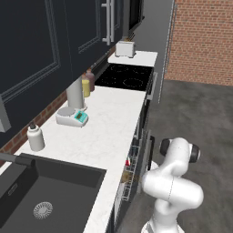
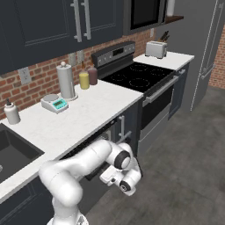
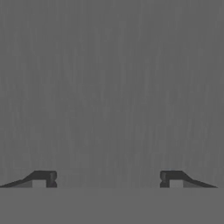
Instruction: Pick up the cup and bowl from the counter, place them in the dishwasher, and close the dishwasher door.
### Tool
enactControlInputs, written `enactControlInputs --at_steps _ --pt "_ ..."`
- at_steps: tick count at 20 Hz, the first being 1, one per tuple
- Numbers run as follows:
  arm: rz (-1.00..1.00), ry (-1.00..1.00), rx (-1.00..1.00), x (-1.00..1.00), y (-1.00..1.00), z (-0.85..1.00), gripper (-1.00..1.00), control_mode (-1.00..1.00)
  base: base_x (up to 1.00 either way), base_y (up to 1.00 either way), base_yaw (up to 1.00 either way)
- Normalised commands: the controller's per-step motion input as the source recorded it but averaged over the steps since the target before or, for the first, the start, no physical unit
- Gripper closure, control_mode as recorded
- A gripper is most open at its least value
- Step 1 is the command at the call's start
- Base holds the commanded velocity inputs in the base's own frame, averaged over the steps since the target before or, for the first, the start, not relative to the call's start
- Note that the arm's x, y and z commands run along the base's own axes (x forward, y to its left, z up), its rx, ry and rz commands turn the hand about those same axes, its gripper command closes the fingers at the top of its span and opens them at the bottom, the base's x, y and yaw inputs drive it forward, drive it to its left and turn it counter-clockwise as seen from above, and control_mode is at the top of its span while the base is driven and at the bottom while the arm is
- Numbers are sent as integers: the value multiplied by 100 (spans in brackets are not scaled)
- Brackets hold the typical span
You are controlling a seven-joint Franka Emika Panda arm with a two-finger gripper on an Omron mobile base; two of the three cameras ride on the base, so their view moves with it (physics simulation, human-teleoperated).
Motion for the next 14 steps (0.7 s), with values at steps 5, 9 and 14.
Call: enactControlInputs --at_steps 5,9,14 --pt "-2 0 0 65 100 26 -100 -100 0 0 0" --pt "-3 0 0 58 100 3 -100 -100 0 0 0" --pt "-4 2 0 55 100 0 -100 -100 0 0 0"
